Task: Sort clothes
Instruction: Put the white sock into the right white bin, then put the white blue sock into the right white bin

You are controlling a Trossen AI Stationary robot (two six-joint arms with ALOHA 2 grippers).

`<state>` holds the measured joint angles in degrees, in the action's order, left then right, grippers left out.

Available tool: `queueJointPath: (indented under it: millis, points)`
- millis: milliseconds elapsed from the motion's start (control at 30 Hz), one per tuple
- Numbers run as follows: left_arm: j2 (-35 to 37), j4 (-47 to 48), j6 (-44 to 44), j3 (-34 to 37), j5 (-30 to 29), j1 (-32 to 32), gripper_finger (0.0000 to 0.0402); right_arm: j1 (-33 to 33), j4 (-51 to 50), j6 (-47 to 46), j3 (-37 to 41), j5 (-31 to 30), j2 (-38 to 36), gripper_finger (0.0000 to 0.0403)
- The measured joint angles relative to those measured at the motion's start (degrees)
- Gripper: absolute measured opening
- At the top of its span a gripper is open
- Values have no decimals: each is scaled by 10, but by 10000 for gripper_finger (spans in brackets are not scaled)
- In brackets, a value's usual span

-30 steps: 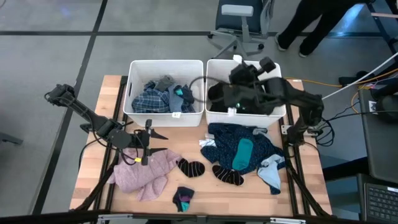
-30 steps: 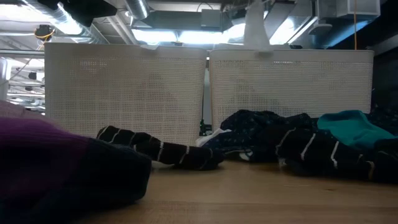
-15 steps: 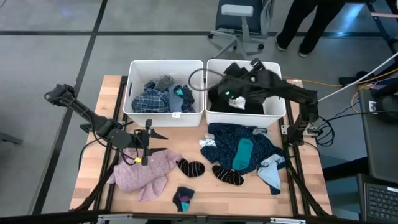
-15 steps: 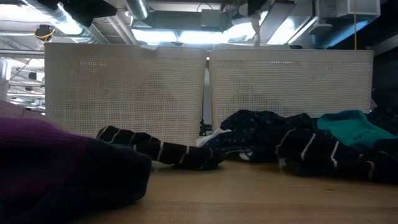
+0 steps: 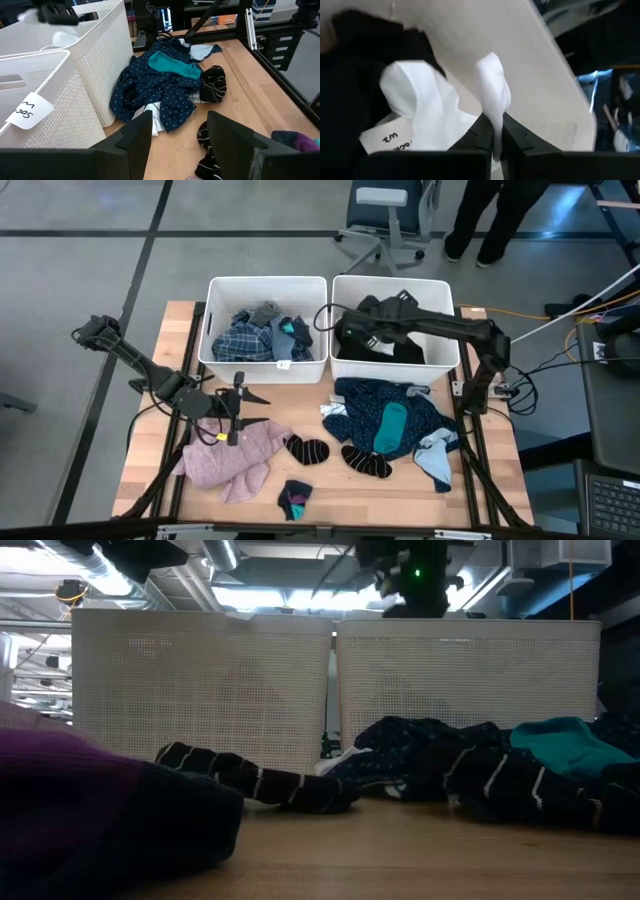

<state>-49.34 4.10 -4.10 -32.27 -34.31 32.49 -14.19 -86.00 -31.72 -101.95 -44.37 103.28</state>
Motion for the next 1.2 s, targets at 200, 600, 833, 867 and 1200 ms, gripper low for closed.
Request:
queueJointPath:
  millis: [200, 600, 833, 867, 1200]
  points:
    - [0, 0, -5, 0, 0, 0, 180, -18, 3, -13, 34, 45, 0, 64]
    - [0, 0, -10, 0, 0, 0, 180, -16, -3, -12, -2, 91, 0, 254]
    - [0, 0, -14, 0, 0, 0, 180, -1, -40, -16, -90, 97, -3, 260]
    - [0, 0, -14, 0, 0, 0, 180, 4, -40, -16, -106, 102, -4, 259]
    - [0, 4, -15, 0, 0, 0, 180, 86, -40, 9, -228, 154, -7, 255]
